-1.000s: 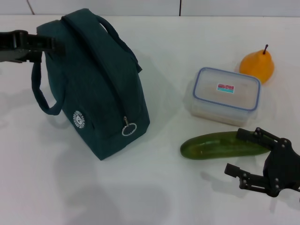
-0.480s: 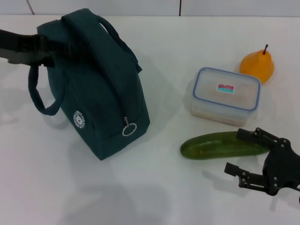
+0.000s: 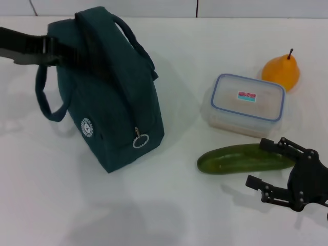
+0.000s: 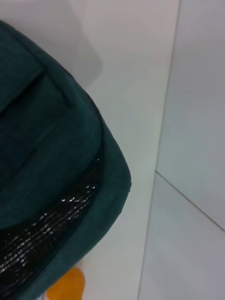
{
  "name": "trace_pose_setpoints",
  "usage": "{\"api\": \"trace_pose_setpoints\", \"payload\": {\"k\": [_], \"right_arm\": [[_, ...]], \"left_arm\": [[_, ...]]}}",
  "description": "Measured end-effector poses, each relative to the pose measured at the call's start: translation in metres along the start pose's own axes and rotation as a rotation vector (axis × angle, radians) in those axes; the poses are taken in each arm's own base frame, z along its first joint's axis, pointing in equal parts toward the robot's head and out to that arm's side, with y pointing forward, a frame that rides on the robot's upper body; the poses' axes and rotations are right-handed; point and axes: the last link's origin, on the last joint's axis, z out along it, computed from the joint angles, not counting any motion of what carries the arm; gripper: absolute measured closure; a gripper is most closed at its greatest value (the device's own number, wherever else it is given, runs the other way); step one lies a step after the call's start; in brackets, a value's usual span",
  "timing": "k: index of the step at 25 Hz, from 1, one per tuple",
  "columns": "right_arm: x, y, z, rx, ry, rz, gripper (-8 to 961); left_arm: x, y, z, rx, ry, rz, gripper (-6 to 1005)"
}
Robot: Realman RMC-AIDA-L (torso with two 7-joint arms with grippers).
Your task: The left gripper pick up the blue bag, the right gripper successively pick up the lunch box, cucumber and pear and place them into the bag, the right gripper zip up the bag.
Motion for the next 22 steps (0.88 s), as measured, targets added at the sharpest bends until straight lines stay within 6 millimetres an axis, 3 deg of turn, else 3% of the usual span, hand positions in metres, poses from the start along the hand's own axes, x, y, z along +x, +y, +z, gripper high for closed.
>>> {"api": "trace_pose_setpoints", "payload": {"k": [13, 19, 20, 22], "right_arm": [[-0.002, 0.0, 0.0, 0.028, -0.036, 0.033, 95], [-0.009, -0.008, -0.001, 0.111, -0.132, 0.244, 96], [-0.014, -0.01, -0.005, 0.143, -0.212, 0.399, 96], [-0.018, -0.01, -0.008, 0.16, -0.285, 0.508, 96]], "left_arm": [[-0.001, -0.005, -0.001, -0.041, -0.015, -0.03, 871], [0.002, 0.001, -0.012, -0.113, -0.013, -0.019, 955], [0.003, 0.004, -0.015, -0.139, -0.012, -0.016, 955], [0.004, 0.007, -0.02, -0.168, -0.012, -0.01, 955]]}}
